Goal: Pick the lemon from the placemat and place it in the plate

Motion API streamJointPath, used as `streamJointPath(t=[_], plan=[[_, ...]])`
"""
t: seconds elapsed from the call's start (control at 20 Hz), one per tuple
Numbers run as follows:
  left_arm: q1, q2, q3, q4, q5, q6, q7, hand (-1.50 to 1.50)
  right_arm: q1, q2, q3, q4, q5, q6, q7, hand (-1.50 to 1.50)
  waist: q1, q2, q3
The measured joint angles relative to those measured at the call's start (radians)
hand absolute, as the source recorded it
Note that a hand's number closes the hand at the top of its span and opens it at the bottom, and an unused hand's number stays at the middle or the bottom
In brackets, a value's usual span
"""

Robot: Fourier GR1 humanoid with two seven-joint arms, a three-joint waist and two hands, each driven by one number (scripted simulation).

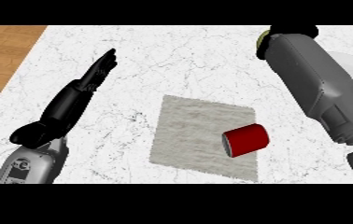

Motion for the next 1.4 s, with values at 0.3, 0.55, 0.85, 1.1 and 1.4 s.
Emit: streamJointPath(t=[0.3, 0.55, 0.85, 1.1, 1.4], plan=[[-0.015, -0.013, -0.012, 0.017, -0.007, 0.000, 0.001, 0.00, -0.137, -0.009, 0.013, 0.144, 0.082, -0.051, 0.024, 1.50, 0.011, 0.000, 0.000], [-0.022, -0.011, -0.007, 0.023, -0.007, -0.001, 0.003, 0.00, -0.213, -0.023, 0.045, 0.269, 0.144, -0.087, 0.030, 1.50, 0.004, -0.005, 0.000], [-0.016, -0.017, -0.003, 0.028, -0.014, 0.011, 0.005, 0.00, -0.233, -0.043, 0.070, 0.326, 0.180, -0.110, 0.033, 1.50, -0.017, -0.008, 0.001], [-0.011, -0.010, 0.012, 0.037, -0.015, 0.013, 0.002, 0.00, -0.228, -0.073, 0.078, 0.332, 0.190, -0.145, 0.030, 1.50, -0.033, -0.010, 0.002], [-0.004, -0.009, 0.025, 0.044, -0.017, 0.019, -0.002, 0.00, -0.182, -0.110, 0.093, 0.332, 0.206, -0.226, 0.020, 1.50, -0.056, -0.016, 0.004]])
